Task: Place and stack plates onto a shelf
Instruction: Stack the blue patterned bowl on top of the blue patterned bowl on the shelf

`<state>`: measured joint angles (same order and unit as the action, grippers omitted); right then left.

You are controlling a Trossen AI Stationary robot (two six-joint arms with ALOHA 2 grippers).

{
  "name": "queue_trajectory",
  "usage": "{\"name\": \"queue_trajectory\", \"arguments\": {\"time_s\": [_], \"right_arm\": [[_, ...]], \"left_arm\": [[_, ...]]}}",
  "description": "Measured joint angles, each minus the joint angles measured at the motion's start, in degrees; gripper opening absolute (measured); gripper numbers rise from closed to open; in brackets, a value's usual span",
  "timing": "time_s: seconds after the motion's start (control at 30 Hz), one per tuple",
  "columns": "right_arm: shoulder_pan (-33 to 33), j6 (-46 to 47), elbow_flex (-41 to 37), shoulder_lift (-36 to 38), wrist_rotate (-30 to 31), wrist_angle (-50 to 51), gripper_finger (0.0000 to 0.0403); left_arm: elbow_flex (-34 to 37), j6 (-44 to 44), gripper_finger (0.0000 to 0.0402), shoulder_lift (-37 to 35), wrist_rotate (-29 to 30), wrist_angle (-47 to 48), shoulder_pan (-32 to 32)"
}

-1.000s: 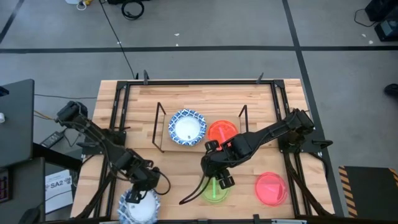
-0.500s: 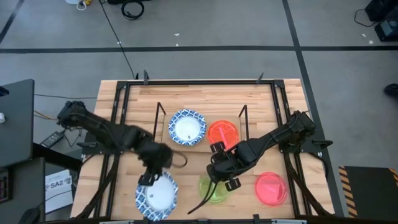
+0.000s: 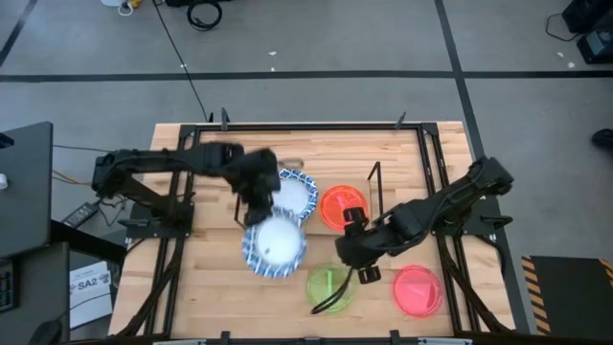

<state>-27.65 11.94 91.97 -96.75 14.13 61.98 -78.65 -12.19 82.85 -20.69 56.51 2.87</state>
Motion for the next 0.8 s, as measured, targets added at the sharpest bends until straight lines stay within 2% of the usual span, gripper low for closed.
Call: {"name": "queue_trajectory", "arguments": {"time_s": [0.27,0.43,0.6,0.8], "right_arm": [[0.01,0.24,-18.75,12.37,-0.22,-17.8,0.0196],[0.59,0.38,-29.18,17.23,-0.73,-28.95,0.0196],[1.28,0.4,-35.32,19.56,-2.45,-35.65,0.0196],[1.96,0.4,-37.52,20.06,-3.69,-37.9,0.0196]], "left_arm": [[0.02,-0.05,0.0009,0.0,0.02,-0.11,15.44],[0.02,-0.64,0.0009,0.0,0.07,-0.73,22.78],[0.04,-2.28,0.0009,0.0,0.09,-3.4,27.33],[0.05,-3.32,0.0009,0.7,0.06,-4.06,28.33]]}}
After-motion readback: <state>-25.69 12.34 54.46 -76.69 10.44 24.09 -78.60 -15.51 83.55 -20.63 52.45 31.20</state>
